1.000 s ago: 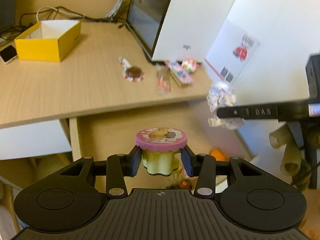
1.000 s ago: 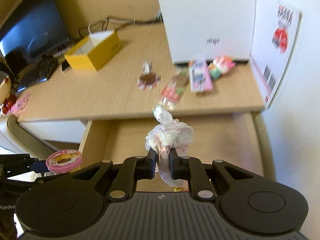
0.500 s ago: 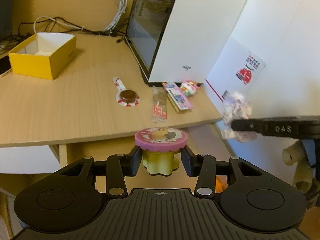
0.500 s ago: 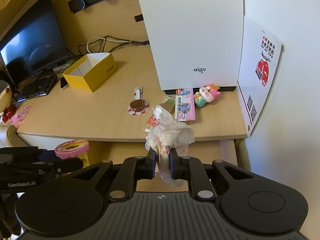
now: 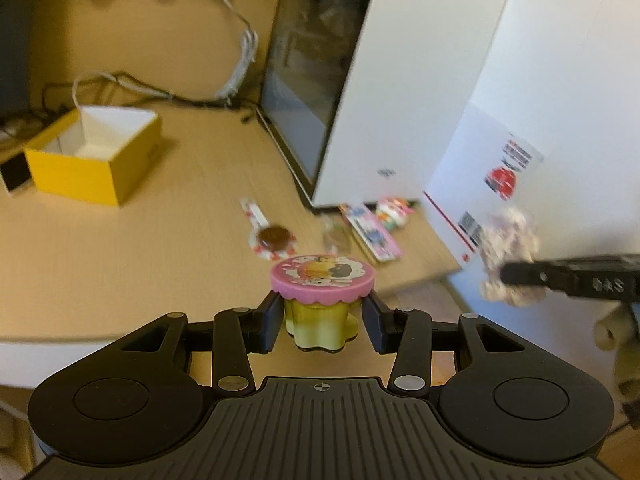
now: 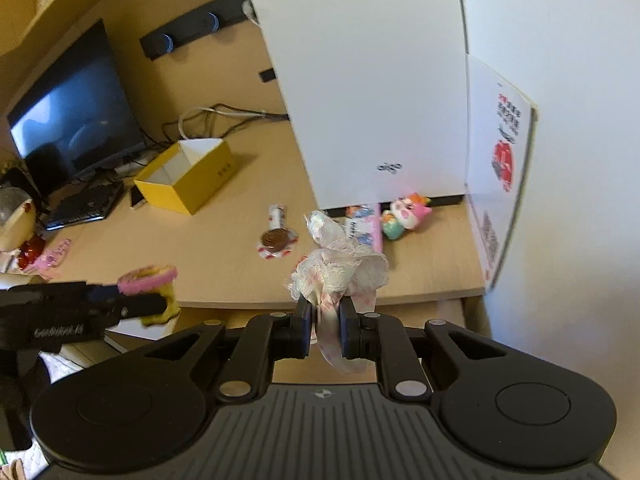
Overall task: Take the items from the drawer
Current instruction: 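Carry the white bag onto the desk and open the right gripper while left places the cupcake toy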
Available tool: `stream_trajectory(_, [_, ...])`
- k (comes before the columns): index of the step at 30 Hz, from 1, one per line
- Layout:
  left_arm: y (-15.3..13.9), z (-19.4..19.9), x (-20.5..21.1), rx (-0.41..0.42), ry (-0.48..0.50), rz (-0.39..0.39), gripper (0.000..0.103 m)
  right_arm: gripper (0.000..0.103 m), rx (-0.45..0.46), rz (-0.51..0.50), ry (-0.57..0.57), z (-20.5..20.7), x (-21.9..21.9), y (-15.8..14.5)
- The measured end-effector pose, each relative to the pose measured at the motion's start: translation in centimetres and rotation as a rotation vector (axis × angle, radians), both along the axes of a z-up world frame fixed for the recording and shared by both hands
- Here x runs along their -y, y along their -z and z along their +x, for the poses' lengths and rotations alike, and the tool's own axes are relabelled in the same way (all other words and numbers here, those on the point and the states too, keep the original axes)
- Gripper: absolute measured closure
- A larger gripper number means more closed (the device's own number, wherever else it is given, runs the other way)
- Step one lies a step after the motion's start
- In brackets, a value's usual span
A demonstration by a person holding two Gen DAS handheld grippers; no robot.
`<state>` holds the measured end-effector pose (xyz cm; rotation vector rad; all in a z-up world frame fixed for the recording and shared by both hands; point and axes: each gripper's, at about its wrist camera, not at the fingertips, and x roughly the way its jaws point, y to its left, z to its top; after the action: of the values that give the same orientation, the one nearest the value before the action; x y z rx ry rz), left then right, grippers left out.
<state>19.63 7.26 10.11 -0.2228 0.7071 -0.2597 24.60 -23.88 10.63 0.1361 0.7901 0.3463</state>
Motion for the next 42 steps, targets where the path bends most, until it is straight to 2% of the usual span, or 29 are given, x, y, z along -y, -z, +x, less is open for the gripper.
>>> stream_trajectory(7, [1.2,3.6,-0.9,0.029,-0.056,-0.002,0.056,0.09,0.078,-0.016,-0.015,0.8,-0.8,-0.1])
stream_trajectory(11, [2.4,7.0,-0.8,0.033,-0.039,-0.03,0.056,0.09,0.072,-0.053,0.052,3.7,-0.6,0.0])
stream_trajectory(20, [5.1,13.7,0.3,0.011,-0.073,0.062,0.056,0.09,0.008,-0.04,0.153,9.8,0.9,1.7])
stream_trajectory(25, [8.0,15.9,0.0,-0.024,-0.099,0.087,0.055,0.09,-0.018,-0.047,0.075,11.2,-0.6,3.0])
stream_trajectory(28, [9.3,16.9,0.1,-0.068,-0.136,0.12,0.057,0.09,-0.035,-0.059,0.047,12.6,-1.7,4.0])
stream_trajectory(30, [9.8,17.2,-0.2,-0.103,-0.145,0.116,0.056,0.09,-0.046,-0.07,0.034,13.9,-2.4,4.6])
stream_trajectory(36, [7.7,16.0,-2.0,-0.027,-0.229,0.074,0.057,0.09,-0.075,-0.048,-0.067,17.6,-5.5,6.4])
stream_trajectory(41, [5.9,14.7,-3.9,0.012,-0.307,0.061,0.057,0.089,-0.084,-0.157,-0.098,20.3,-8.5,8.5])
stream_trajectory(42, [5.8,14.5,-4.1,0.008,-0.313,0.061,0.057,0.084,-0.082,-0.177,-0.103,20.7,-8.8,8.8])
